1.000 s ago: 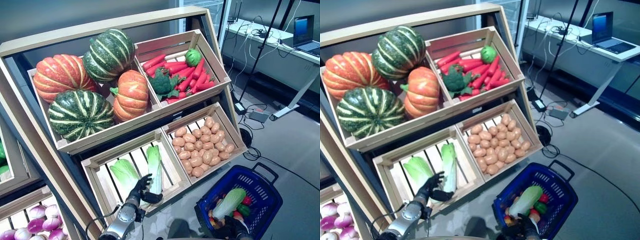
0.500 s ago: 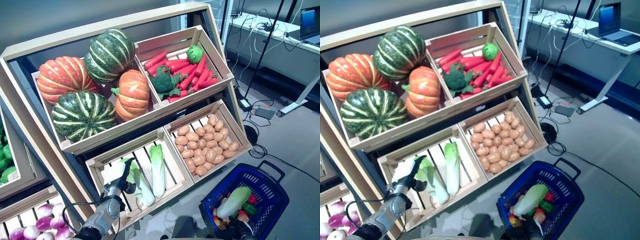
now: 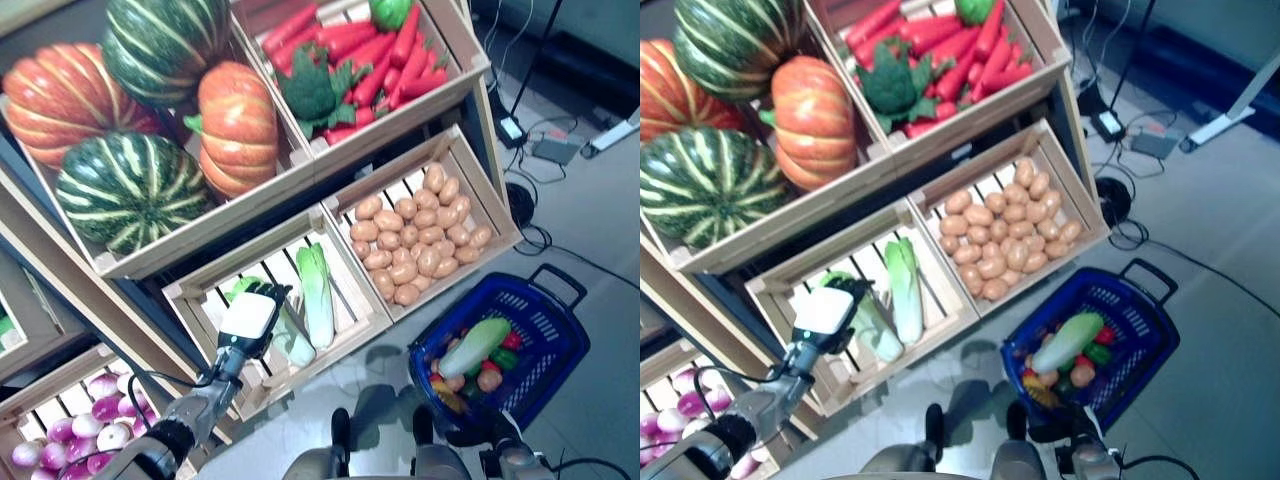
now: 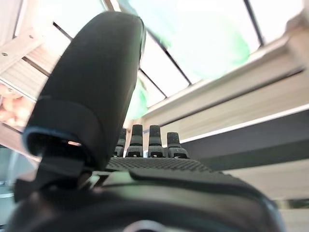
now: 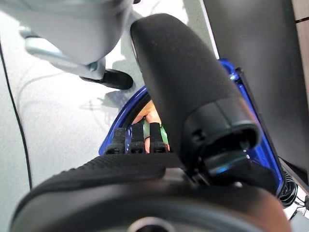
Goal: Put vegetables into the basket
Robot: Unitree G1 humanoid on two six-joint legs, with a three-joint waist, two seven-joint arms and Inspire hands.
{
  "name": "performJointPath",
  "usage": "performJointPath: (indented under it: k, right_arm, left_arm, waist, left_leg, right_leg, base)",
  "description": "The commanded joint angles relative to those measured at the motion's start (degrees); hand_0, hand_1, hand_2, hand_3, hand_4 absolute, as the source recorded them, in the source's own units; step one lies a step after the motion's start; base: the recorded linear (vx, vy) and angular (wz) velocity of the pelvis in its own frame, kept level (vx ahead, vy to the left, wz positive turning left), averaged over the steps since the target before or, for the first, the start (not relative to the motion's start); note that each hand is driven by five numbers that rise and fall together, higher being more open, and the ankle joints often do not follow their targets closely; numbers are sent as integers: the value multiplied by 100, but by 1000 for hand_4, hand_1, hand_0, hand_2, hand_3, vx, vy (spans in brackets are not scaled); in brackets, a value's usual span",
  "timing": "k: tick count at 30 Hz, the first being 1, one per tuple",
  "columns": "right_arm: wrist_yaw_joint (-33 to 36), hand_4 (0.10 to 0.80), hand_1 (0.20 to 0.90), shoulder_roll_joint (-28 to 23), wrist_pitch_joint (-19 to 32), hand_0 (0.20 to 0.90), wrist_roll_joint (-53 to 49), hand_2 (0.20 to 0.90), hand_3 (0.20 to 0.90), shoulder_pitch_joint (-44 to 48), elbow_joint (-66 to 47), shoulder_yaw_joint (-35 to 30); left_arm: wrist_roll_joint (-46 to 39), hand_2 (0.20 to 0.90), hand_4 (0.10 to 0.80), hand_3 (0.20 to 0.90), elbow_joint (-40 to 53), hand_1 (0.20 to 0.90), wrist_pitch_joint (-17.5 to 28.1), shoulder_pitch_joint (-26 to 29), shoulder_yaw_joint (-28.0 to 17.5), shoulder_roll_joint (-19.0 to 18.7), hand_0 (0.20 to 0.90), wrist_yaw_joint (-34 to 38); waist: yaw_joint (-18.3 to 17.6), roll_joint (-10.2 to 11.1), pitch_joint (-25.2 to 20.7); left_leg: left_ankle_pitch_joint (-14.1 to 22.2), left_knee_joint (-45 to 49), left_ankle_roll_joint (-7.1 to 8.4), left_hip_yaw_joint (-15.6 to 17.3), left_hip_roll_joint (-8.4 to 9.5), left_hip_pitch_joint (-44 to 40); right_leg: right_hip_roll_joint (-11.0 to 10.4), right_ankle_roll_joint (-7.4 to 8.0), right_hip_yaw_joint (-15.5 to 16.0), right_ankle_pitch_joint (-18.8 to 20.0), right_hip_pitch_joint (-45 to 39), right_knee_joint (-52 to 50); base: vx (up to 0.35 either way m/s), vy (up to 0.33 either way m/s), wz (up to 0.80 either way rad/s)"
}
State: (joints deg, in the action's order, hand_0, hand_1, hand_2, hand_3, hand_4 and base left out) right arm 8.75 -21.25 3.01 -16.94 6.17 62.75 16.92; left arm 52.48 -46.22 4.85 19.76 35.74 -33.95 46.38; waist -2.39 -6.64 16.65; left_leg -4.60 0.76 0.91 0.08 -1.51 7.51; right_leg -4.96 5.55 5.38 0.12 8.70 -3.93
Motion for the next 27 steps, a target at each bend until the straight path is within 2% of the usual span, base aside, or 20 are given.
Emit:
performJointPath:
  k: [1,5,11,14,21,27]
  right_arm:
    - [79,800,900,-146,305,900,-412,900,900,-95,-313,147]
    - [108,800,900,-219,327,900,-597,900,900,16,-516,150]
    - [174,800,900,-347,260,900,-825,900,900,326,-897,191]
    - [186,800,900,-393,218,900,-870,900,900,455,-1031,219]
    - [162,800,900,-573,247,900,-649,900,900,565,-1373,232]
    - [291,800,900,-633,161,900,-841,900,900,563,-1822,216]
  left_arm:
    - [247,900,800,900,81,900,-28,381,-326,-564,900,977]
    - [365,900,800,900,70,900,57,593,-266,-724,900,1277]
    - [206,900,800,900,192,900,-163,905,-161,-899,900,1280]
    - [7,900,800,900,146,900,-415,997,-180,-880,900,1253]
    - [-95,900,800,900,68,900,-676,885,-297,-792,900,1297]
    - [-187,900,800,900,74,900,-950,867,-394,-744,900,1382]
  waist:
    - [-96,356,133]
    - [-90,396,336]
    - [-96,464,683]
    - [-83,483,779]
    - [-90,528,1007]
    - [-101,564,1121]
  left_leg:
    - [471,1125,-6,-146,334,524]
    - [587,1635,7,-107,369,1006]
    - [797,2541,52,9,312,1910]
    - [854,2815,25,51,310,2244]
    - [938,3344,48,94,303,2813]
    - [1033,3685,29,117,320,3154]
  right_leg:
    - [-100,-349,-112,-240,472,-1115]
    - [-110,-403,-111,-357,837,-1498]
    - [-101,-477,-224,-592,1664,-2403]
    - [-66,-487,-281,-673,2012,-2788]
    - [24,-515,-357,-739,2499,-3255]
    - [94,-511,-379,-807,2864,-3647]
  base:
    - [-76,-10,6]
    - [-110,-7,9]
    - [-126,14,3]
    - [-89,35,0]
    - [-70,11,-3]
    - [-49,12,-3]
